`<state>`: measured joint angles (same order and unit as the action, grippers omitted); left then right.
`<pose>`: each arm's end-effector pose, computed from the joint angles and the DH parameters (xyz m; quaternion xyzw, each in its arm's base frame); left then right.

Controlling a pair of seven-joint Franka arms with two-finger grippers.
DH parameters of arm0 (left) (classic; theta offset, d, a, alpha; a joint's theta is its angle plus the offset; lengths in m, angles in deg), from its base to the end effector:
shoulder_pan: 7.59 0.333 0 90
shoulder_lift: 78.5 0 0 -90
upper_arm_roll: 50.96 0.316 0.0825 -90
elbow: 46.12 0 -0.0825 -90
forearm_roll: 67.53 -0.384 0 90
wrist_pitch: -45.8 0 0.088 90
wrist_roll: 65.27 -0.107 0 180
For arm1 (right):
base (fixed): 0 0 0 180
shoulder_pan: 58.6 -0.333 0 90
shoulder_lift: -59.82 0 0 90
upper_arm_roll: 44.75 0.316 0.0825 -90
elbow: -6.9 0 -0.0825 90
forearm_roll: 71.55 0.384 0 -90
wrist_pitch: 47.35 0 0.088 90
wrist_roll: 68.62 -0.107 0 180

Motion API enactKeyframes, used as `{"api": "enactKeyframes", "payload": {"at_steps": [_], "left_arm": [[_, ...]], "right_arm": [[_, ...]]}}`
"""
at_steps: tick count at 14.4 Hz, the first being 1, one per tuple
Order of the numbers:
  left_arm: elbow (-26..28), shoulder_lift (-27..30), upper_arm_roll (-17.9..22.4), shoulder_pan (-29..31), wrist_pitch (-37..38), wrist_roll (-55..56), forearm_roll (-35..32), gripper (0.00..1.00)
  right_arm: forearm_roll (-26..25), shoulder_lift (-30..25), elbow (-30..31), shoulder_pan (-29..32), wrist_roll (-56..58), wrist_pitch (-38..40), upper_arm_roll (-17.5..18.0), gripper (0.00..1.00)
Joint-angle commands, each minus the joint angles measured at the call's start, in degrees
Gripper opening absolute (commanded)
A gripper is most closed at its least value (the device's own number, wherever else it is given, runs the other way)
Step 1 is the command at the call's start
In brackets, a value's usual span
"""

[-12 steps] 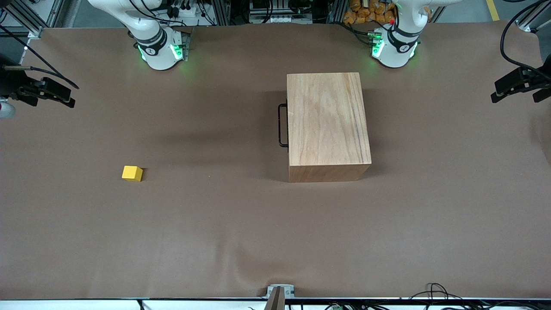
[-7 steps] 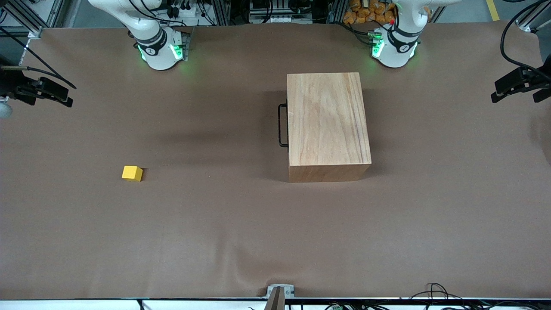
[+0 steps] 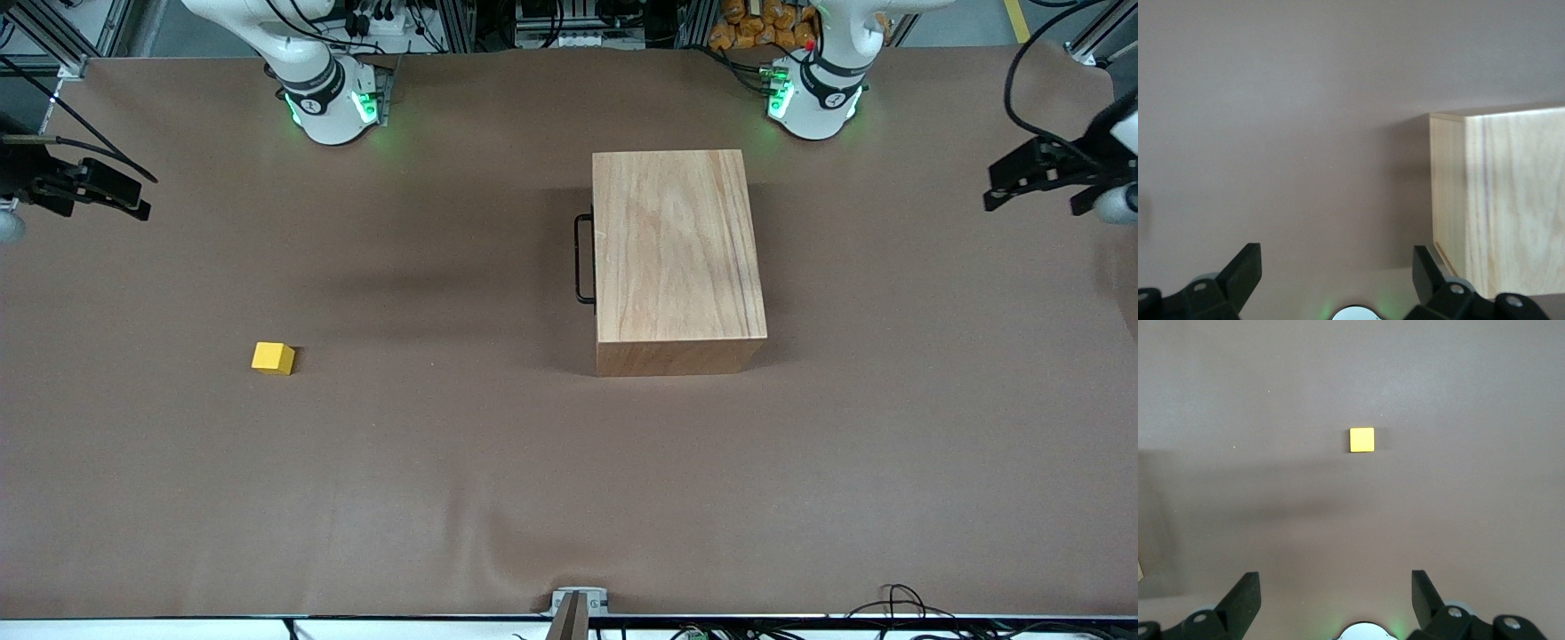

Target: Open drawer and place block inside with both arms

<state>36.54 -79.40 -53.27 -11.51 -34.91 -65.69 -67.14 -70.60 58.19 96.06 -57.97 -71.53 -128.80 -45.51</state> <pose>0.5391 -0.0595 0.6615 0.9980 -0.0585 -0.0250 0.0024 0.5296 -0.0110 0.6345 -0.9979 0.0367 0.0531 0.0077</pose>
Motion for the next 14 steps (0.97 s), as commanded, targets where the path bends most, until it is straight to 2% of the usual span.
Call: {"api": "enactKeyframes", "payload": {"at_steps": [1,5,8,14], "left_arm": [[-0.5,-1.9,-3.1,-2.5,0.4,3.2,1.7,1.00],[-0.7,-5.6,-7.5,-7.0,-0.1,12.7,2.6,1.00],[-3.1,-9.2,-8.0,-13.5,-1.5,23.2,2.6,1.00],[-3.2,-16.5,-7.9,-24.2,-11.1,37.0,2.5,1.00]], "right_arm": [[-0.1,-0.9,0.6,0.8,0.3,0.0,0.6,1.00],[0.0,-0.5,1.2,0.8,0.4,-1.2,0.5,1.00],[-0.1,0.3,1.7,0.8,0.5,-2.5,0.5,1.00],[-0.1,0.1,2.2,0.8,0.5,-2.5,0.5,1.00]]}}
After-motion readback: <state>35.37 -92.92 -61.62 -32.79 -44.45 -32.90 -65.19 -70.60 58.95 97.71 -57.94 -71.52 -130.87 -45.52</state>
